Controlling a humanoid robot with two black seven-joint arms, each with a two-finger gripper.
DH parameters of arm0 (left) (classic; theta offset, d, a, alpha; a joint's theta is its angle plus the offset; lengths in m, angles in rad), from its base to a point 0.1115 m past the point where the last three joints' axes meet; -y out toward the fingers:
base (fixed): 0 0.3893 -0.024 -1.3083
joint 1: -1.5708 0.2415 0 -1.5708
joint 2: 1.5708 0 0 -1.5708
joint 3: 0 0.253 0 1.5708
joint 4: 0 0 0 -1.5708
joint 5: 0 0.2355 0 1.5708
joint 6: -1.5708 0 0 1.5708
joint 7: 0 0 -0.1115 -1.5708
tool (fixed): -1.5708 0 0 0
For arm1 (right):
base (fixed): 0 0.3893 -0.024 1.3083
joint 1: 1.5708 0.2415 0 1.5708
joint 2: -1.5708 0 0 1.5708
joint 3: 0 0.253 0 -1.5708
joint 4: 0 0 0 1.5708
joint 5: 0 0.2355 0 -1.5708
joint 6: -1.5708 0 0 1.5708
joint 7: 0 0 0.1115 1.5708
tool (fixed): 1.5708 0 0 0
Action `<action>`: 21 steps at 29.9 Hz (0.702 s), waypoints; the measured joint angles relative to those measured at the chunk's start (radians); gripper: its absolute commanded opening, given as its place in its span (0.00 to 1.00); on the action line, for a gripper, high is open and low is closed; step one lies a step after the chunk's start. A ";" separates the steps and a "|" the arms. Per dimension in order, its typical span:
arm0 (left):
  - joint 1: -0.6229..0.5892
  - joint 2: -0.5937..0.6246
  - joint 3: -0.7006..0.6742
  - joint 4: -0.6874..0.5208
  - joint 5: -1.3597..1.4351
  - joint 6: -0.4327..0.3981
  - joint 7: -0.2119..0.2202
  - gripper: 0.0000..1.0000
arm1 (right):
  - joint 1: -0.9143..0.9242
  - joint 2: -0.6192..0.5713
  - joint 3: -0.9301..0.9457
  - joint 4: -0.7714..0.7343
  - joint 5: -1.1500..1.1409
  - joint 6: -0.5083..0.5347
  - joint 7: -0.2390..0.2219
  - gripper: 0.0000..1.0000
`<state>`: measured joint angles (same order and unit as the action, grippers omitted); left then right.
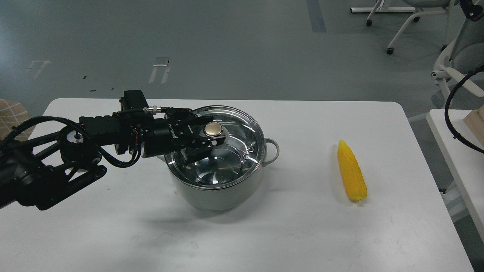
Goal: Open pot and put corn in
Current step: 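Lift the glass lid off the pot with the left gripper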
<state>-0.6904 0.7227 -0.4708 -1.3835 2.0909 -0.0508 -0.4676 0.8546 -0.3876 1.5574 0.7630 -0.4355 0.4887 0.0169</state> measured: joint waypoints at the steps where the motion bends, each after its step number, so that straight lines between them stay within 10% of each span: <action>1: 0.000 0.003 0.000 0.001 -0.001 0.000 -0.001 0.47 | 0.000 0.001 -0.001 0.000 0.000 0.000 0.000 1.00; 21: -0.015 0.173 -0.056 -0.094 -0.115 0.014 -0.021 0.40 | -0.015 0.001 -0.006 0.001 0.000 0.000 0.000 1.00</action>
<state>-0.7051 0.8961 -0.5266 -1.4774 1.9759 -0.0366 -0.4891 0.8392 -0.3866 1.5511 0.7642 -0.4356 0.4887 0.0168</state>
